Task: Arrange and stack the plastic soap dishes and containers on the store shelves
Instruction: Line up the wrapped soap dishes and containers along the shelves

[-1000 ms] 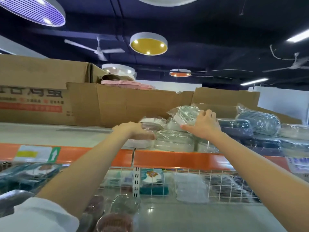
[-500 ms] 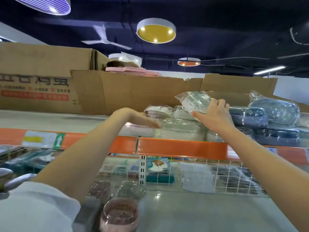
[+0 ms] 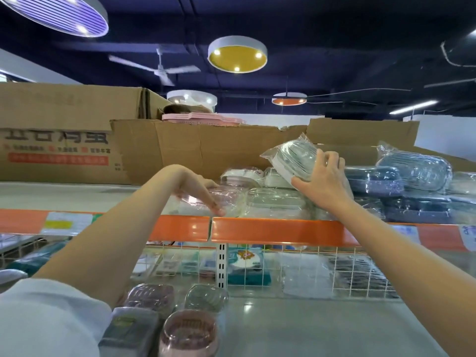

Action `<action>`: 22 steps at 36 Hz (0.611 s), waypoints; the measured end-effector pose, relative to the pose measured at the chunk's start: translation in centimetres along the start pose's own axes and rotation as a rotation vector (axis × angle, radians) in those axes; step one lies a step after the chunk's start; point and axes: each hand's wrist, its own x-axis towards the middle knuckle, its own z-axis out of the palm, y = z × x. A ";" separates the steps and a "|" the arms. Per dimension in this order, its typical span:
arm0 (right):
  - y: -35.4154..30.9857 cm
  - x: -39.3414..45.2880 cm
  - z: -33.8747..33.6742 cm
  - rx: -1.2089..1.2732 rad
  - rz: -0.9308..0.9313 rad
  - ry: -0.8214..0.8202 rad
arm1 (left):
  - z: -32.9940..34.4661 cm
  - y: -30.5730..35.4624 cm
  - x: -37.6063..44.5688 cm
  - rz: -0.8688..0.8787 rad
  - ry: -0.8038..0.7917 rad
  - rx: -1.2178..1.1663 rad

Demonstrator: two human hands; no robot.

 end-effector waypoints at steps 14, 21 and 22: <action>-2.4 -1.2 -3.8 0.128 -0.182 0.129 | 3.6 0.9 -2.5 0.109 0.838 0.041; -3.5 -4.3 -5.9 0.184 -0.285 0.062 | 5.3 2.1 -5.4 0.195 0.992 -0.005; -3.4 -4.9 -6.1 0.196 -0.292 0.046 | 5.6 2.3 -5.9 0.217 1.004 -0.012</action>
